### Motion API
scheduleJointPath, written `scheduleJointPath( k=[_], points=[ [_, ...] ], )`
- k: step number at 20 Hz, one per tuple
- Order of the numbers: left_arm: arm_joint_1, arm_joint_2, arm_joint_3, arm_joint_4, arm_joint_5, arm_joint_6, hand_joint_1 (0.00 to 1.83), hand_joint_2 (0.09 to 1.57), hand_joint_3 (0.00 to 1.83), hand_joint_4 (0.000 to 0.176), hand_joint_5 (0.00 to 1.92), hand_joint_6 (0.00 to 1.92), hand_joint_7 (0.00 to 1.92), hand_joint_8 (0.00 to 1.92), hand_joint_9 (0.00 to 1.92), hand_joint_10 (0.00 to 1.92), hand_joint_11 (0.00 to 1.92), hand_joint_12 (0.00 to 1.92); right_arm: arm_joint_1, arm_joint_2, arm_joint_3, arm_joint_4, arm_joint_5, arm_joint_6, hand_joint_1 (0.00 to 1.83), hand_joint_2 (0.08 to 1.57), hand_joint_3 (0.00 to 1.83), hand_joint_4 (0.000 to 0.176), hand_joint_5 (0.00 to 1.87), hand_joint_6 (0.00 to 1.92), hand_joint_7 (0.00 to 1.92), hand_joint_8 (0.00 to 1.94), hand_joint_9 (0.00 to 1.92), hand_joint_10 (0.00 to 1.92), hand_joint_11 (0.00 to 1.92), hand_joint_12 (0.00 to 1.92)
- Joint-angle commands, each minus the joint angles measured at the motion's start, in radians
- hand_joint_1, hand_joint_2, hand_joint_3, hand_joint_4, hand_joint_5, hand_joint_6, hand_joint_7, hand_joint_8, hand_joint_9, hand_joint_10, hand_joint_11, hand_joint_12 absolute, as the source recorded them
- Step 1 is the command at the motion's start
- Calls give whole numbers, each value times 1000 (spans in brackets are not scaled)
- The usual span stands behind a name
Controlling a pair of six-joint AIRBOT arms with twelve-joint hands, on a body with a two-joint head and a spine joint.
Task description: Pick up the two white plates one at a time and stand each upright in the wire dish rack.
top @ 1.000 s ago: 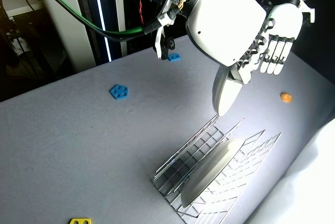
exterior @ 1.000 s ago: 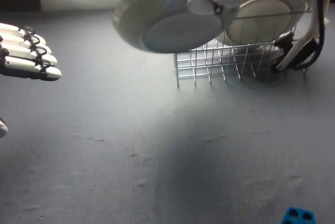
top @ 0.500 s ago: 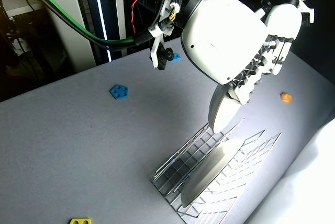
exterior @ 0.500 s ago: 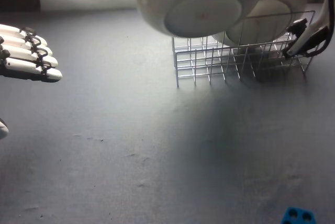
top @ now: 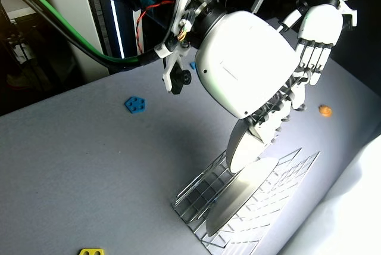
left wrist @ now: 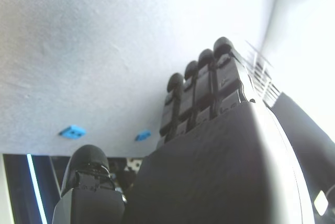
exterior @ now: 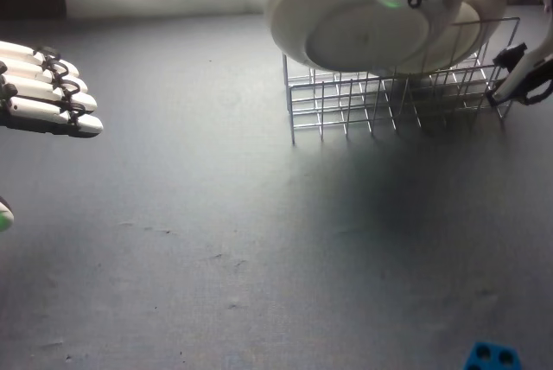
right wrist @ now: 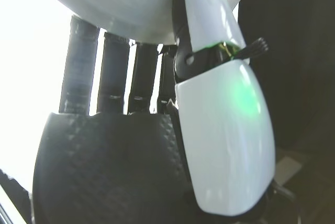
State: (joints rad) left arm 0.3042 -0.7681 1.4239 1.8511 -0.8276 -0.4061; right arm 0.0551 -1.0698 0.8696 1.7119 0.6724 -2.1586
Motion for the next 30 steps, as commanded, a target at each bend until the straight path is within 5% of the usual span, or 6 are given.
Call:
scheduleJointPath(
  k=[1,24,30],
  points=[
    [-12,9,0,-51,6,-1,0,1092,0,0,70,5,53,8,37,11,19,62,8,6,4,-86,-9,14,1367,1141,0,0,824,1206,957,1027,878,1195,698,1308],
    [-23,6,-8,-32,6,-1,0,1090,0,0,73,2,47,1,22,0,0,63,-75,-9,99,-143,-84,23,1361,1161,0,0,766,1281,951,1053,824,1258,668,1337],
    [-23,4,-8,-31,6,-1,0,1083,0,0,70,3,41,3,20,4,8,33,-110,-25,119,-266,-84,59,1361,1160,0,0,776,1268,947,1059,830,1252,656,1335]
  ],
)
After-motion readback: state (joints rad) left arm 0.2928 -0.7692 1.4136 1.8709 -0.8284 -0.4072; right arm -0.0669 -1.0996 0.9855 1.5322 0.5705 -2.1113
